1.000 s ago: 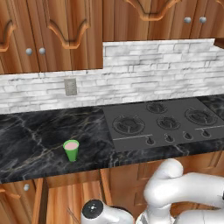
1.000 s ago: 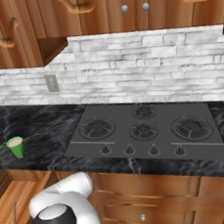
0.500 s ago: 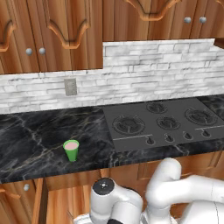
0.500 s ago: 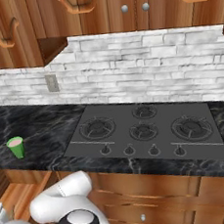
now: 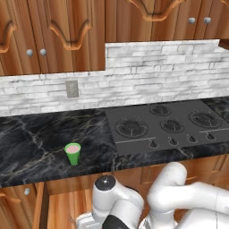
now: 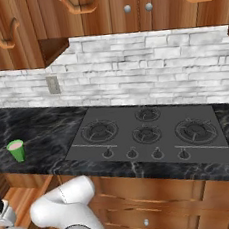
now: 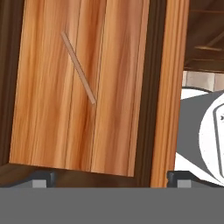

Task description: Pick up the straw from the left drawer and put it inside the smoothie cup.

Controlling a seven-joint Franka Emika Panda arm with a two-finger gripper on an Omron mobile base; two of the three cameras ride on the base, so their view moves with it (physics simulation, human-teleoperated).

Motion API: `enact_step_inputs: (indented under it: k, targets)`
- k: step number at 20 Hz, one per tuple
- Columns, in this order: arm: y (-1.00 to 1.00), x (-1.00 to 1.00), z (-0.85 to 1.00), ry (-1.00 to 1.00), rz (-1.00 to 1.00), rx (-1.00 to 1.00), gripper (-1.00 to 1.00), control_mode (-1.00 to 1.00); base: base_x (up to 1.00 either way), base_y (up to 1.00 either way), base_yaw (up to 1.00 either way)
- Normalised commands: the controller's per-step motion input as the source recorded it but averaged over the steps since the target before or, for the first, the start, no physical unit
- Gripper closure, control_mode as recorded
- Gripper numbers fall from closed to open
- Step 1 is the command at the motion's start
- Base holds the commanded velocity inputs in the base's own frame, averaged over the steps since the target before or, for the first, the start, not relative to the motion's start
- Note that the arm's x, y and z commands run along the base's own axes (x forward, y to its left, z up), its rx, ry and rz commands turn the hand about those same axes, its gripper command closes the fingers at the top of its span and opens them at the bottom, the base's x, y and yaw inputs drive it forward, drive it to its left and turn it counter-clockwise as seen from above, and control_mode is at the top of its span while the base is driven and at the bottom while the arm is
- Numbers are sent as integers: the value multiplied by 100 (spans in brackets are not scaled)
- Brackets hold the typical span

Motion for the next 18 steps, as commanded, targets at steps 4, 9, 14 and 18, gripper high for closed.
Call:
enact_step_inputs:
  k: [4,9,14,18]
  targets:
    - [0,48,0,1,0,0,-100,-100,0,0,0]
    - [4,47,-18,0,2,-1,-100,-100,0,0,0]
    - [17,27,-27,0,2,-7,-100,-100,0,0,0]
    - [13,33,-30,0,4,-3,-100,-100,0,0,0]
